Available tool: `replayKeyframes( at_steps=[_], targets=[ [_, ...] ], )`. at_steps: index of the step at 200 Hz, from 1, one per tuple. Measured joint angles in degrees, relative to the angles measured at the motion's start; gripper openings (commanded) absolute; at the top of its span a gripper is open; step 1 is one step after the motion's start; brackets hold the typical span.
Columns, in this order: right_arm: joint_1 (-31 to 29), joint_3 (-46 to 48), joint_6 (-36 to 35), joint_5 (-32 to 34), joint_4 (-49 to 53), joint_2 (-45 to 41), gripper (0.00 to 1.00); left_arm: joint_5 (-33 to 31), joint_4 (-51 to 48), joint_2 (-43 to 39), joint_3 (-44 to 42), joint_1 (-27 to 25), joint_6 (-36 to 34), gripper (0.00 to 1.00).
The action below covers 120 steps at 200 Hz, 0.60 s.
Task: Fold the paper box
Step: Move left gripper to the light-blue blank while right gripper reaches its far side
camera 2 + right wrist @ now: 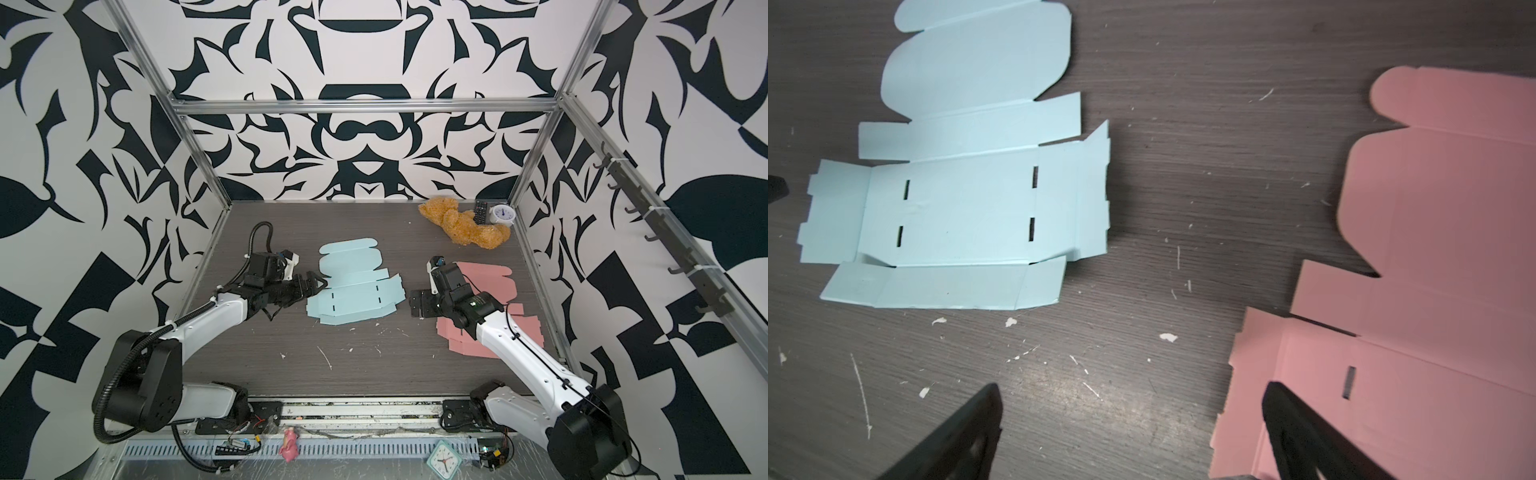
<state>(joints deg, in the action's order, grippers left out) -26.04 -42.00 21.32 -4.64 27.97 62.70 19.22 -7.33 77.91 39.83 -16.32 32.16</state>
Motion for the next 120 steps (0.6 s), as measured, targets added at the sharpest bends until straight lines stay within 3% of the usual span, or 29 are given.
replayKeyframes(
  at_steps=[60, 120],
  targets=[
    [0.0, 2.54, -0.68, -8.96, -5.11, 8.35, 0.99, -4.48, -4.33, -1.44, -1.29, -0.15, 1.27, 0.86],
    [-0.09, 2.54, -1.51, -13.9, -10.73, 14.86, 0.99, -6.14, -4.72, 1.86, -1.16, -0.15, 2.38, 0.58]
  ],
)
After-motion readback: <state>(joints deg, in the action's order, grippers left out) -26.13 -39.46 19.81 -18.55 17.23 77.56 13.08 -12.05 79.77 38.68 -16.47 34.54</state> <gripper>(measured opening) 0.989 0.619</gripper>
